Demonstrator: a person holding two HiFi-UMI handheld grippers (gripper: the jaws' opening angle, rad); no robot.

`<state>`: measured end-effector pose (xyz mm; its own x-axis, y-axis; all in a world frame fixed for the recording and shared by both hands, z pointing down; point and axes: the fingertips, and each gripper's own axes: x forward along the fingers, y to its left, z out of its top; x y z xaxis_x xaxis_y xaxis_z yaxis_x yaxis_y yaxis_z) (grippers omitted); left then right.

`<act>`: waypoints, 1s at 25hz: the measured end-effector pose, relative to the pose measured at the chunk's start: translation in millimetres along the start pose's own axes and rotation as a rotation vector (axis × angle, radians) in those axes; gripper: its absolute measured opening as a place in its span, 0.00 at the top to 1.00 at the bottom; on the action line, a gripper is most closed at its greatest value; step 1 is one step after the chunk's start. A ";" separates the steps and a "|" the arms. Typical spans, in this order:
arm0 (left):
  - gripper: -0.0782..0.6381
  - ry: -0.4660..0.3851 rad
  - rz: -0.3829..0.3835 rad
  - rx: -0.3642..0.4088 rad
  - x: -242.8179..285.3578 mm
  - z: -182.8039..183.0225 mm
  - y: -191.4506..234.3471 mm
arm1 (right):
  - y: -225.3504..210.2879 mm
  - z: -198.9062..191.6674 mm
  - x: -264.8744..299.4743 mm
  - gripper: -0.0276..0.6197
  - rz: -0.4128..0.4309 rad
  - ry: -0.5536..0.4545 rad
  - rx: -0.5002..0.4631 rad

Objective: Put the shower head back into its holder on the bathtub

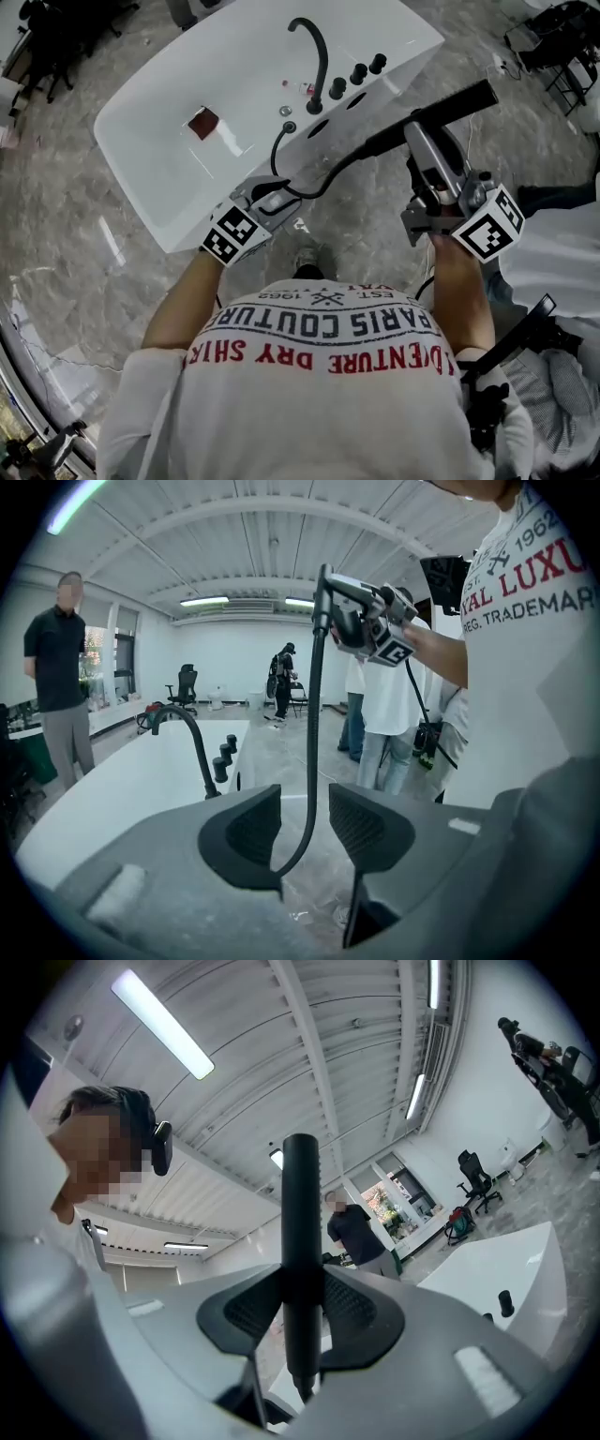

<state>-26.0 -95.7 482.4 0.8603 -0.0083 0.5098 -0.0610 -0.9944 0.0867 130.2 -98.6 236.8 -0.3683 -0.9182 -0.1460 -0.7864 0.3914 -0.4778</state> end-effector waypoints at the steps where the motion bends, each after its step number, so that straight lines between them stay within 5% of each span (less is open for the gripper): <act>1: 0.65 0.015 -0.016 -0.001 5.9 -4.8 -0.2 | 1.5 3.5 3.0 0.76 0.002 -0.001 -0.002; 7: 0.63 0.074 -0.073 0.020 36.4 -11.8 3.0 | 20.9 36.3 29.6 0.76 0.066 -0.030 -0.022; 19: 0.64 0.194 -0.093 0.050 119.6 -53.7 10.7 | -6.5 55.6 32.5 0.76 0.118 -0.070 0.055; 22: 0.78 0.223 -0.095 0.046 125.5 -60.7 13.2 | -14.4 59.4 31.6 0.76 0.118 -0.070 0.052; 25: 0.80 0.230 -0.103 0.041 131.7 -61.9 15.8 | -26.2 61.8 31.4 0.76 0.106 -0.064 0.036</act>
<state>54.9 -106.0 604.0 0.7226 0.1125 0.6821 0.0452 -0.9922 0.1158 169.9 -141.5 191.1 -0.4149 -0.8744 -0.2516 -0.7264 0.4848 -0.4872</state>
